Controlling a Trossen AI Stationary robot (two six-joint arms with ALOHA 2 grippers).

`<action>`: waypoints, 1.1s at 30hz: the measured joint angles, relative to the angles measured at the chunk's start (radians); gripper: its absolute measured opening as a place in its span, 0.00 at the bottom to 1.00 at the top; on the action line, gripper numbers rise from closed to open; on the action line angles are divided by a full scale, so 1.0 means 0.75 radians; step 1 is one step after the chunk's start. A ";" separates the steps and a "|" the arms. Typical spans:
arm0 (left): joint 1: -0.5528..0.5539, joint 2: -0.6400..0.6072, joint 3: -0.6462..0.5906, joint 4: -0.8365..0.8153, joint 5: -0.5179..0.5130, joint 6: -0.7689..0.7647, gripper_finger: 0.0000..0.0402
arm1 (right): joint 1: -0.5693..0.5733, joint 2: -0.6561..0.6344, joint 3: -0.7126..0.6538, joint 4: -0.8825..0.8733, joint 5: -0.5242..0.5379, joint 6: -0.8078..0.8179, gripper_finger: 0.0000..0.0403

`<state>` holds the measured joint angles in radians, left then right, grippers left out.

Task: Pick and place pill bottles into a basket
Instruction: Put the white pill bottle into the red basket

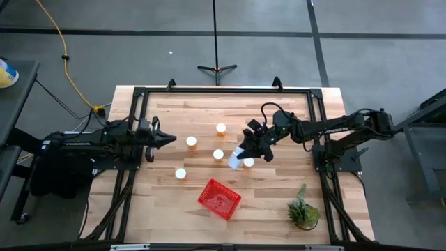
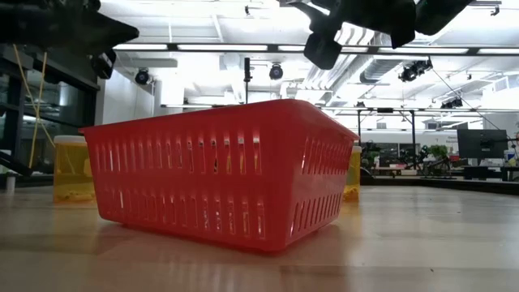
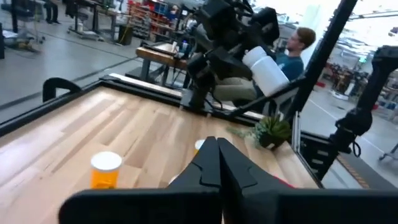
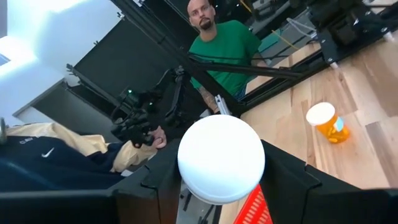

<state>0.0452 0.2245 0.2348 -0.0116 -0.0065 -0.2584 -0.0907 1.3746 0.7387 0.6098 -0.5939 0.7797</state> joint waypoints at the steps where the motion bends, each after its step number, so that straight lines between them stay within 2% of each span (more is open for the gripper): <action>1: 0.000 0.000 0.000 0.001 -0.013 0.002 0.08 | 0.000 0.000 0.000 0.000 0.005 -0.003 0.42; 5: 0.001 0.000 0.000 0.001 -0.070 0.045 0.14 | 0.000 0.000 0.000 0.000 0.017 -0.008 0.42; 9: 0.001 -0.001 0.000 -0.019 -0.008 0.079 0.05 | 0.000 0.000 0.000 0.000 0.039 -0.031 0.42; 11: 0.000 -0.001 0.000 -0.038 0.028 0.081 0.06 | 0.000 0.000 0.000 0.000 0.051 -0.038 0.42; 15: 0.000 -0.001 0.000 -0.072 -0.004 0.065 0.09 | 0.000 0.000 0.000 0.000 0.057 -0.049 0.42; 23: 0.001 -0.018 0.000 -0.120 0.027 0.069 0.06 | 0.000 0.000 0.000 0.000 0.074 -0.064 0.42; 27: 0.000 -0.084 -0.003 -0.220 -0.007 0.067 0.06 | 0.000 0.000 0.000 0.001 0.086 -0.069 0.42; 33: 0.001 -0.275 -0.094 -0.188 -0.008 0.045 0.06 | 0.000 0.000 0.000 0.002 0.098 -0.079 0.42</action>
<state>0.0456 0.0181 0.1645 -0.1528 -0.0128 -0.2249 -0.0908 1.3746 0.7386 0.6111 -0.5203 0.7208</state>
